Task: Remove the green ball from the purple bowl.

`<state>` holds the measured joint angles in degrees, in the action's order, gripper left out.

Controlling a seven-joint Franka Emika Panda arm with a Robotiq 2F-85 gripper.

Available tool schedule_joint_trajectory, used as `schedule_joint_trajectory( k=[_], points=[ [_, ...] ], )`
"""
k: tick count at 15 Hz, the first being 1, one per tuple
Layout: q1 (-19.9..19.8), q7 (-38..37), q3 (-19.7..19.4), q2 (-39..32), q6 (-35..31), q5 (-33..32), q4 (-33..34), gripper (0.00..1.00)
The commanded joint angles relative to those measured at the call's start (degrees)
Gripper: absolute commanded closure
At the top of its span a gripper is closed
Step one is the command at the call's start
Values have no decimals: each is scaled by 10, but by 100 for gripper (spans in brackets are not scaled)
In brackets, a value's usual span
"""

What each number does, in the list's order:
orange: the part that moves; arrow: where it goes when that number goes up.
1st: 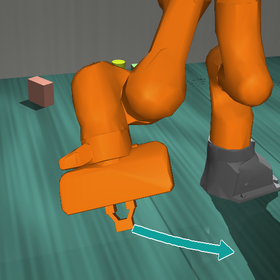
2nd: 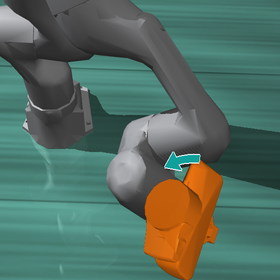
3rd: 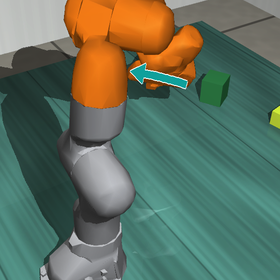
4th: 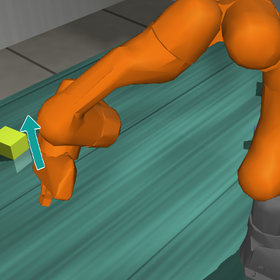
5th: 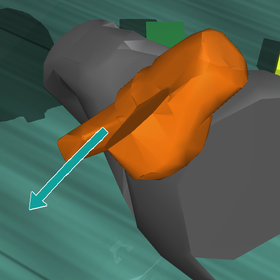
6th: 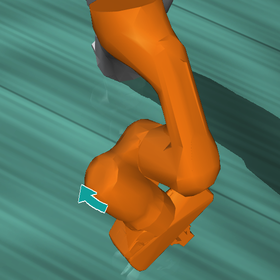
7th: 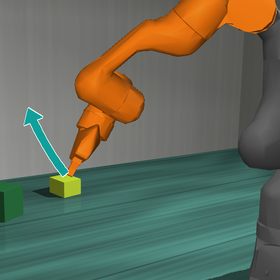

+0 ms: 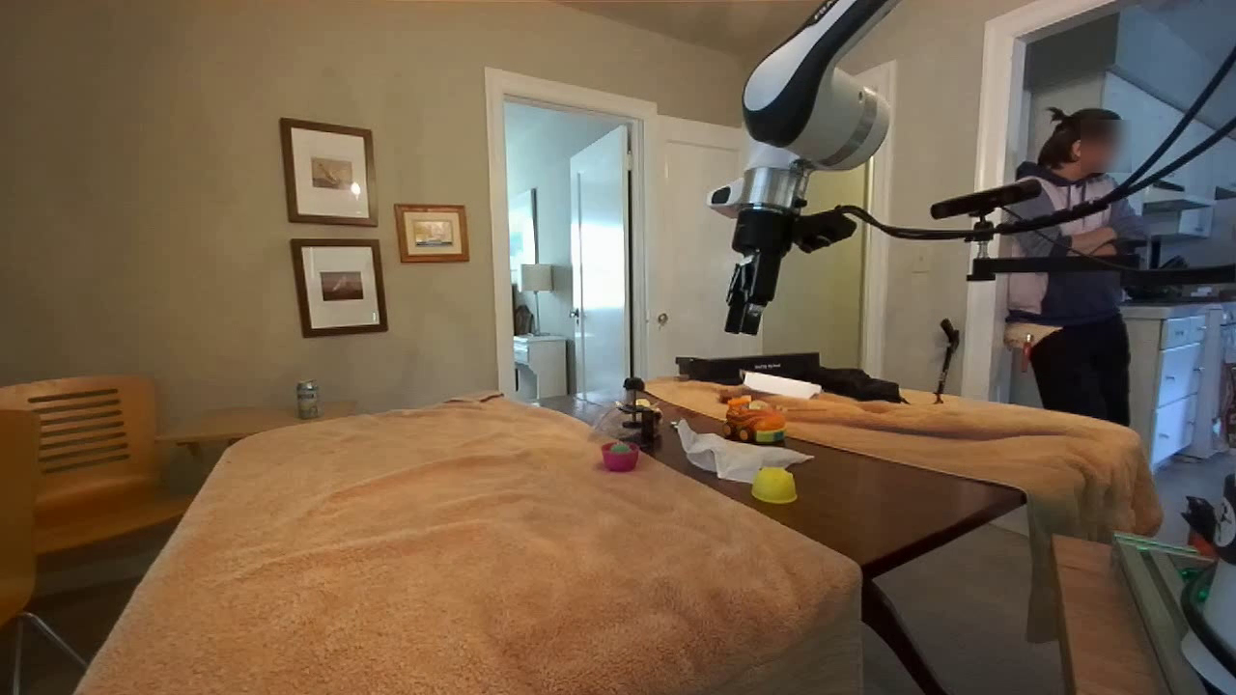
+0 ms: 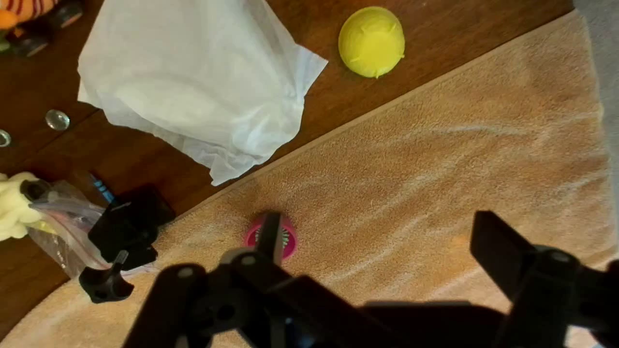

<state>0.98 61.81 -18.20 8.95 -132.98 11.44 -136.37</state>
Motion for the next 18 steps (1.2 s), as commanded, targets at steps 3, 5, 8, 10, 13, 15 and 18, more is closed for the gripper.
schedule_joint_trajectory(
  k=[3, 5, 8, 10, 13, 15, 18],
  points=[
    [-21, 17, 47, -84, 12, 47, 89, 0],
    [-27, 23, 62, -106, 19, 49, 110, 0],
    [-36, 21, 86, -134, 19, 45, 132, 0],
    [-42, 16, 100, -150, 14, 36, 142, 0],
    [-52, 14, 116, -175, 10, 28, 155, 0],
    [-60, 16, 123, -188, 6, 26, 162, 0],
    [-71, 27, 134, -204, 3, 28, 170, 0]
  ],
)
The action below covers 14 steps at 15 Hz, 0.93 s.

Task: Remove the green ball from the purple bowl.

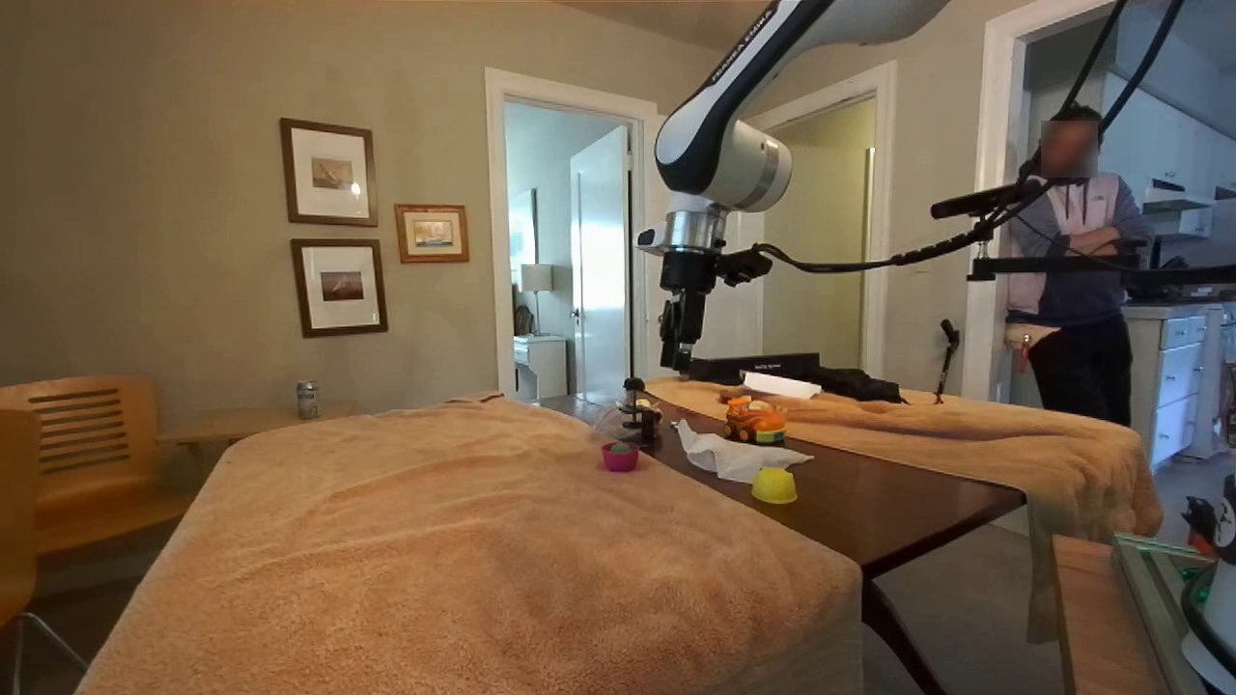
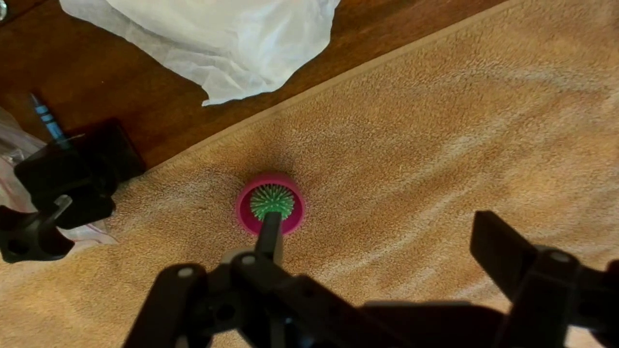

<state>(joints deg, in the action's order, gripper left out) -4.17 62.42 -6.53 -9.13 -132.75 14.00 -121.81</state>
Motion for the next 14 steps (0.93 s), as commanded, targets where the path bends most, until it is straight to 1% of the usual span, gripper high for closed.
schedule_joint_trajectory(
  k=[1, 8, 10, 12, 14],
  points=[
    [-23, 26, 21, -28, 0, 4, 27, 0],
    [-37, 21, 34, -69, -1, -10, 57, 0],
    [-39, 20, 37, -78, 1, -13, 68, 6],
    [-41, 20, 40, -87, 1, -16, 77, 2],
    [-40, 11, 43, -78, 15, -21, 76, 0]
  ],
)
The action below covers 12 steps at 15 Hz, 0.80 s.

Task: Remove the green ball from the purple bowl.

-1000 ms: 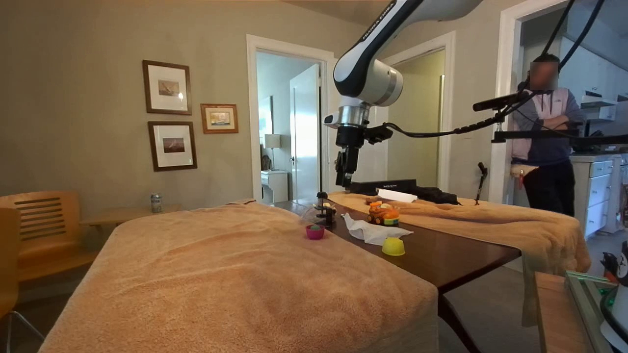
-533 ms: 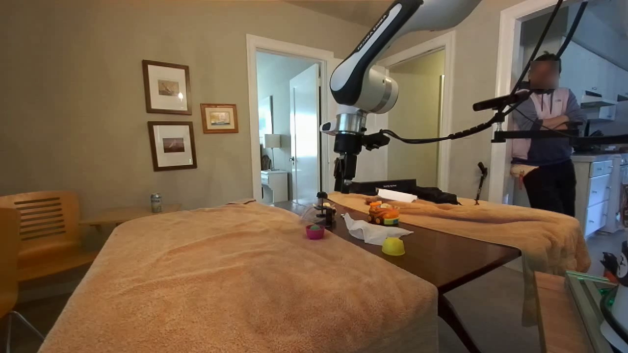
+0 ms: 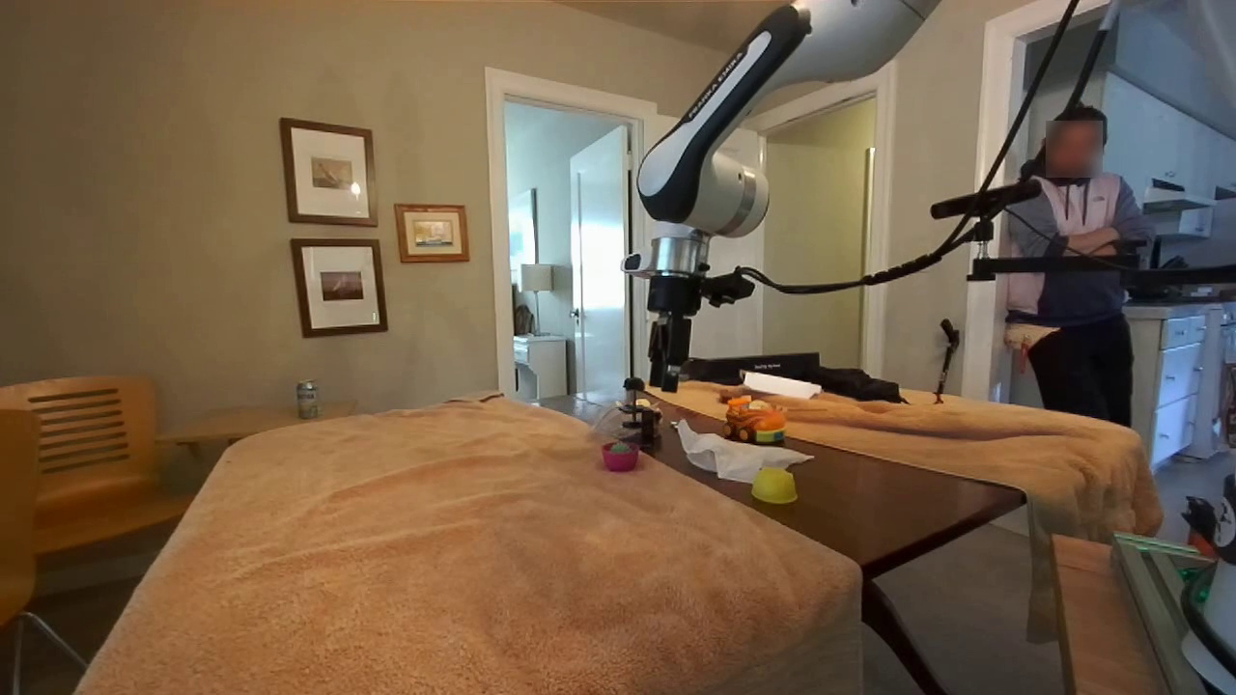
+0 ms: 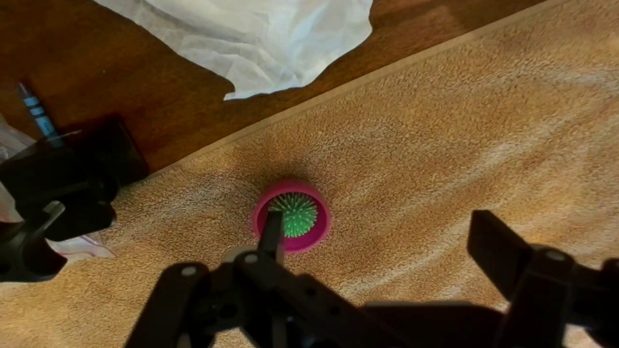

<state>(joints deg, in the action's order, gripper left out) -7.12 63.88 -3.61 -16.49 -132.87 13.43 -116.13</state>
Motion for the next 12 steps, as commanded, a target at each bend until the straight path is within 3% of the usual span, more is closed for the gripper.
schedule_joint_trajectory(
  k=[1, 6, 12],
  points=[
    [-13, -4, 15, -1, 1, -6, 3, 0],
    [-13, -4, 17, -1, 3, -6, 7, 0],
    [7, -172, 12, -55, -105, -25, 21, 0]
  ],
)
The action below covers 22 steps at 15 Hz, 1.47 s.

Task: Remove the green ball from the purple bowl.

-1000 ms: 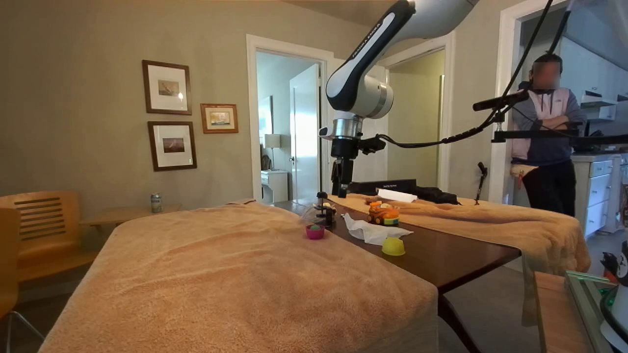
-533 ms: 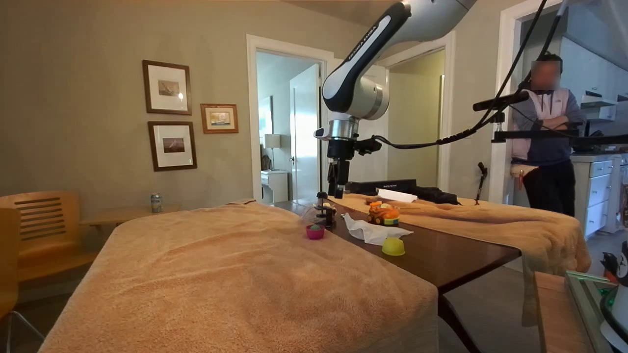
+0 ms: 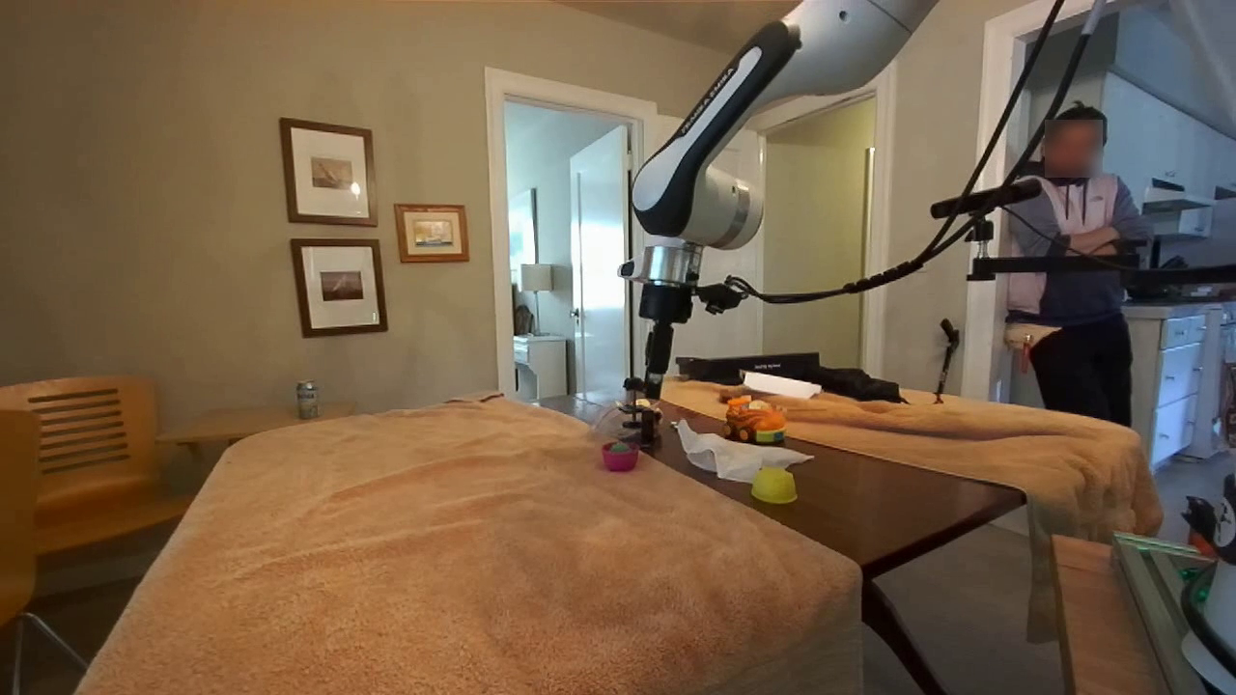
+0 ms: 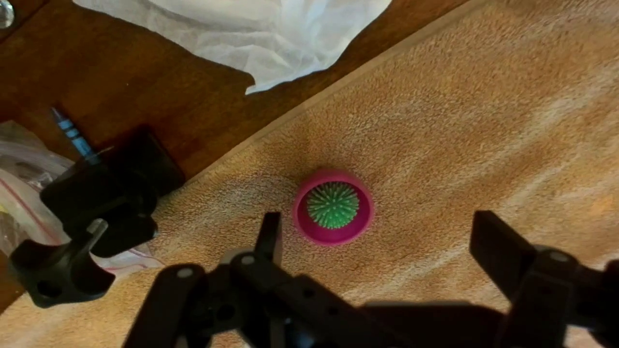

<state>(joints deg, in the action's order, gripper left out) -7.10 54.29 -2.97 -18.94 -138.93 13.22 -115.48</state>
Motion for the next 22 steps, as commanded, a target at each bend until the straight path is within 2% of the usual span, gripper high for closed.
schedule_joint_trajectory(
  k=[1, 10, 12, 14, 18, 19, 21, 22],
  points=[
    [10, -99, 7, -41, -54, -30, 18, 0],
    [9, -232, 30, -77, -42, -76, 43, 1],
    [7, -248, 30, -76, -42, -83, 47, 18],
    [4, -258, 31, -76, -41, -88, 51, 23],
    [3, -270, 33, -80, -40, -95, 56, 22],
    [4, -273, 32, -80, -39, -97, 56, 12],
    [3, -276, 32, -83, -39, -99, 57, 12],
    [3, -278, 32, -84, -39, -100, 57, 16]
  ],
)
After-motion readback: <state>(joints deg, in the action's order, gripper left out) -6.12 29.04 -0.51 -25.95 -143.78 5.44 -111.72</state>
